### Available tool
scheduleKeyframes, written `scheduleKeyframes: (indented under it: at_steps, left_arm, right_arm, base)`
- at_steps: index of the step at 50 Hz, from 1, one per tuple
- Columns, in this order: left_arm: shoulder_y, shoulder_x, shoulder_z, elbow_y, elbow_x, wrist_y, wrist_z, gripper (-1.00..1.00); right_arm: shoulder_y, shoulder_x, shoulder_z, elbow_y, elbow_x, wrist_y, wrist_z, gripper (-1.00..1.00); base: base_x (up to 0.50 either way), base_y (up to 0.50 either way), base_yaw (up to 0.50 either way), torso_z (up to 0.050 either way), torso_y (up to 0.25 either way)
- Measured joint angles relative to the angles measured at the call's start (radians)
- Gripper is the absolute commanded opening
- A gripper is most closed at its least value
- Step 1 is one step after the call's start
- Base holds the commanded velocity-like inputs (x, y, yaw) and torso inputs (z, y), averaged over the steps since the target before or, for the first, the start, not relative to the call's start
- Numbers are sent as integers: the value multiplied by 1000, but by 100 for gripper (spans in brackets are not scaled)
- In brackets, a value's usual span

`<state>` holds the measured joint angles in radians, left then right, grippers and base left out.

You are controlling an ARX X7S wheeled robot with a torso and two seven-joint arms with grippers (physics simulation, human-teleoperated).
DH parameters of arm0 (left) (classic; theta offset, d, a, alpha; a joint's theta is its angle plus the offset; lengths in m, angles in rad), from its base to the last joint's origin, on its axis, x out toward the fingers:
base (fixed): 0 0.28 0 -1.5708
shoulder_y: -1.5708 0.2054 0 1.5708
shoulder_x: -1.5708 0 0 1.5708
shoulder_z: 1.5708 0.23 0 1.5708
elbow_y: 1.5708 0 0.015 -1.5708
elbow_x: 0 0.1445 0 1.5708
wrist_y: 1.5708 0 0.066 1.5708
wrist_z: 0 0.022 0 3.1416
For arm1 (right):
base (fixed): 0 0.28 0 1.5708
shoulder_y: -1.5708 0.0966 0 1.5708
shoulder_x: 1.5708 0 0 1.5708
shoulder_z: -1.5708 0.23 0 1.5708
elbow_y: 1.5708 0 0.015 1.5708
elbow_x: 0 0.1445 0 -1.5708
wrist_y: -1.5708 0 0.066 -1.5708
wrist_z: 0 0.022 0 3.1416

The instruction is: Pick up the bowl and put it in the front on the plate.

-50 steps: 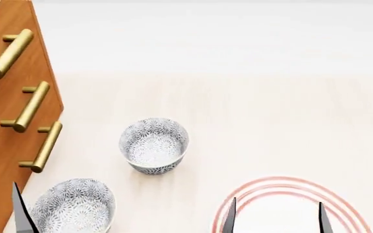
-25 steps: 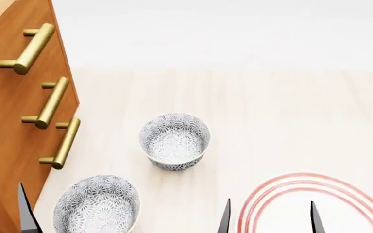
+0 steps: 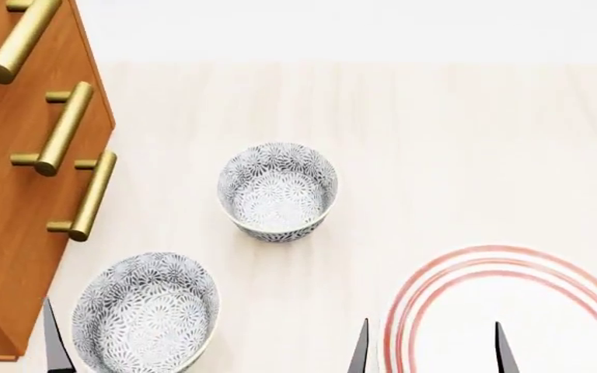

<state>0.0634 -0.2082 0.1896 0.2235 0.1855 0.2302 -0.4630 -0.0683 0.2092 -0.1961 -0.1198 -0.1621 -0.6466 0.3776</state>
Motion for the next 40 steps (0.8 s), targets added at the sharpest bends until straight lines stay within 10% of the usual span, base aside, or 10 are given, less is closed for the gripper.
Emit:
scheduleKeyframes:
  at_steps: [14, 40]
  left_arm:
    - [-2, -12, 27, -8, -18, -6, 18, 100]
    - [-7, -26, 57, -25, -31, -8, 20, 100]
  right_arm:
    - [84, 0, -32, -114, 122, 336, -70, 100]
    - [744, -109, -48, 73, 410, 1281, -233, 100]
  base:
    - [0, 0, 0, 0, 0]
    - [0, 0, 0, 0, 0]
